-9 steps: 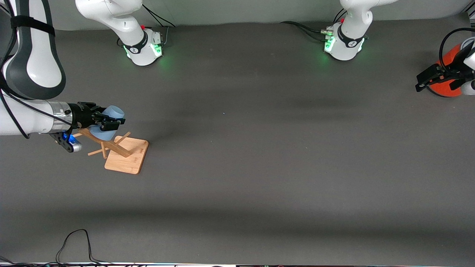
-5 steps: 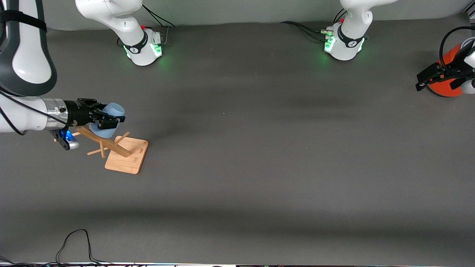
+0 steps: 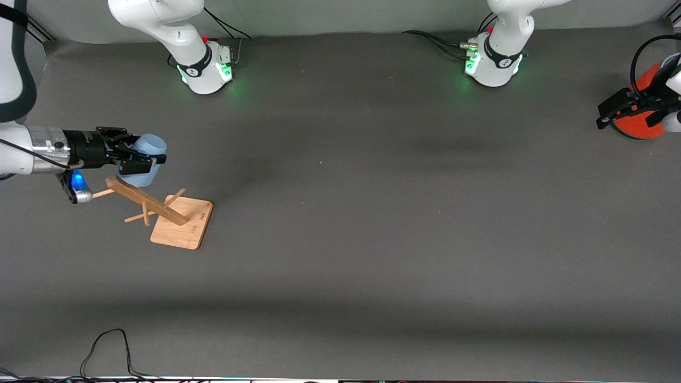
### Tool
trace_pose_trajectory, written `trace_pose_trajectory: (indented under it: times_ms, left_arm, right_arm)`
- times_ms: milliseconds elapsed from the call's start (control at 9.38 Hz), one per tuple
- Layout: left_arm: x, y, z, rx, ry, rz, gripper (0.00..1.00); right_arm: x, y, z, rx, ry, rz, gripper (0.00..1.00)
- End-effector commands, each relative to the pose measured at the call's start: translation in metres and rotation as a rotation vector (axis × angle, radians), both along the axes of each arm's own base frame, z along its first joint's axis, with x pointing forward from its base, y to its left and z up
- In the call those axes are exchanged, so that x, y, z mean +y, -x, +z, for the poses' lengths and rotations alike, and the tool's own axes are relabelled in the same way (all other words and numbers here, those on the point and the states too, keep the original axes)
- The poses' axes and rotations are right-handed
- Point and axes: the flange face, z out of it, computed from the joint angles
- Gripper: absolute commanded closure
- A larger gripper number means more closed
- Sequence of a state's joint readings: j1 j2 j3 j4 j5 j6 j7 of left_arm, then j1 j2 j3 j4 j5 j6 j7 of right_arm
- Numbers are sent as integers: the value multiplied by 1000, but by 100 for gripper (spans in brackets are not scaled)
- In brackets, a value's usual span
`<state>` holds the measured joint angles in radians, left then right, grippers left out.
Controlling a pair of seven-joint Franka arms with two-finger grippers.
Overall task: Rotate and upright cup with both arms
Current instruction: 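Pull the blue cup off the stand peg with the right gripper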
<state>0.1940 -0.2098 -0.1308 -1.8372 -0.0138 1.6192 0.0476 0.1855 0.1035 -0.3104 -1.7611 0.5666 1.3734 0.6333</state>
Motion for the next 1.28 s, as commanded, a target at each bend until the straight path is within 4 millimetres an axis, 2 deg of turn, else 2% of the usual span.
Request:
trace_pose_trajectory:
  times_ms: [0,427,640,960,1067,1173]
  left_arm:
    - [-2,12,5,-4,5,-11,0]
    - [-2,12,5,1,6,-8,0]
    - [-1,12,5,1,6,-7,0]
    - [1,11,3,-1,7,-8,0]
    - [4,10,2,1,7,-2,0]
    - [7,8,-1,0,8,2,0]
  right_arm:
    - [10,1,14,11,-54,-40,79]
    - [30,-4,17,24,-107,-79,79]
    - [52,-6,31,33,-127,-103,79]
    - [99,-13,45,-14,-140,-71,79]
    - [133,-21,51,-71,-122,-35,78]
    - [162,-36,45,-119,-113,-34,78]
